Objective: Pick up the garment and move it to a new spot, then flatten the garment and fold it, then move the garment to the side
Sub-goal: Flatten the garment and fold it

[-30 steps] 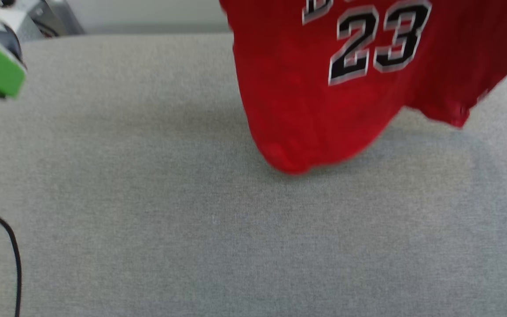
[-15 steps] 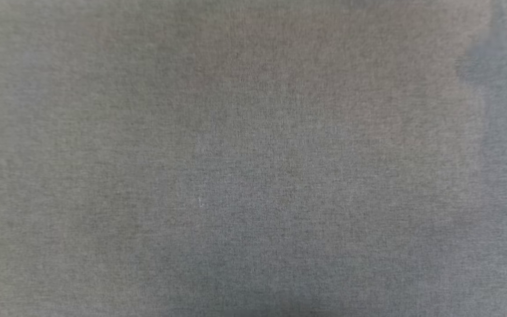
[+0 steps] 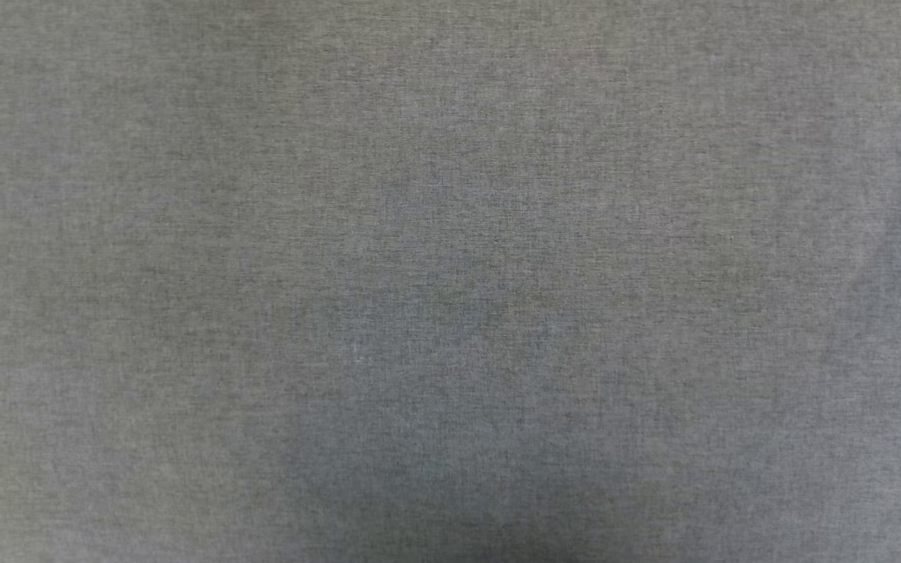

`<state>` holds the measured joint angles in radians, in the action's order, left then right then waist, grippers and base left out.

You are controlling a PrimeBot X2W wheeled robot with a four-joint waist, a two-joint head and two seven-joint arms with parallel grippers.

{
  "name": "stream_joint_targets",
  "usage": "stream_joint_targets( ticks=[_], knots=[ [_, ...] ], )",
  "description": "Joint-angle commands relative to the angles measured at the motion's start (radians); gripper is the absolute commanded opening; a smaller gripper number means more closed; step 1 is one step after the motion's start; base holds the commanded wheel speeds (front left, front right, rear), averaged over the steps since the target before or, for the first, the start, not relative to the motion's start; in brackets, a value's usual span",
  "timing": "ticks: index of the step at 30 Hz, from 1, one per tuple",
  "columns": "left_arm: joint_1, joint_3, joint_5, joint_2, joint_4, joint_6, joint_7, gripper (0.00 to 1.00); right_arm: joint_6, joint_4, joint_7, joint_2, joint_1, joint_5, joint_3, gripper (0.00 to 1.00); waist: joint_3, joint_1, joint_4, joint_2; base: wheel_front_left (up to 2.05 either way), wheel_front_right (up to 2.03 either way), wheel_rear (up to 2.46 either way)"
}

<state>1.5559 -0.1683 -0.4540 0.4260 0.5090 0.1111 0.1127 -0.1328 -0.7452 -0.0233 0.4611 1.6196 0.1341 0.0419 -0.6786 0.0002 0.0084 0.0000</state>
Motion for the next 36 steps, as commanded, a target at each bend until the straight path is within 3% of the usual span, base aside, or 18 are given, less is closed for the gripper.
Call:
stream_joint_targets(
  ticks=[1, 11, 17, 30, 36],
  knots=[
    [-0.021, -0.002, -0.006, 0.001, 0.018, 0.004, -0.021, 0.00, 0.002, -0.020, 0.018, 0.004, -0.019, -0.007, 0.005, 0.00, 0.008, -0.0002, 0.009, 0.0000, 0.00, 0.00, 0.00],
    [-0.305, -0.058, -0.086, -0.064, 0.137, 0.017, -0.122, 0.00, 0.002, -0.134, 0.037, -0.022, -0.274, 0.060, -0.098, 0.00, 0.119, -0.0002, 0.025, 0.0000, 0.00, 0.00, 0.00],
    [-0.512, -0.088, -0.134, -0.084, 0.183, 0.019, -0.159, 0.00, 0.002, -0.176, -0.035, -0.003, -0.448, 0.136, -0.165, 0.00, 0.213, -0.0002, 0.035, 0.0000, 0.00, 0.00, 0.00],
    [-0.847, -0.181, -0.216, -0.081, 0.192, 0.019, -0.077, 0.00, 0.002, -0.113, -0.235, 0.104, -0.816, 0.350, -0.227, 0.00, 0.406, -0.0002, 0.080, 0.0000, 0.00, 0.00, 0.00],
    [-0.991, -0.204, -0.257, -0.044, 0.155, 0.019, -0.006, 0.00, 0.002, -0.033, -0.325, 0.136, -0.977, 0.431, -0.207, 0.00, 0.490, -0.0002, 0.082, 0.0000, 0.00, 0.00, 0.00]
  ],
)
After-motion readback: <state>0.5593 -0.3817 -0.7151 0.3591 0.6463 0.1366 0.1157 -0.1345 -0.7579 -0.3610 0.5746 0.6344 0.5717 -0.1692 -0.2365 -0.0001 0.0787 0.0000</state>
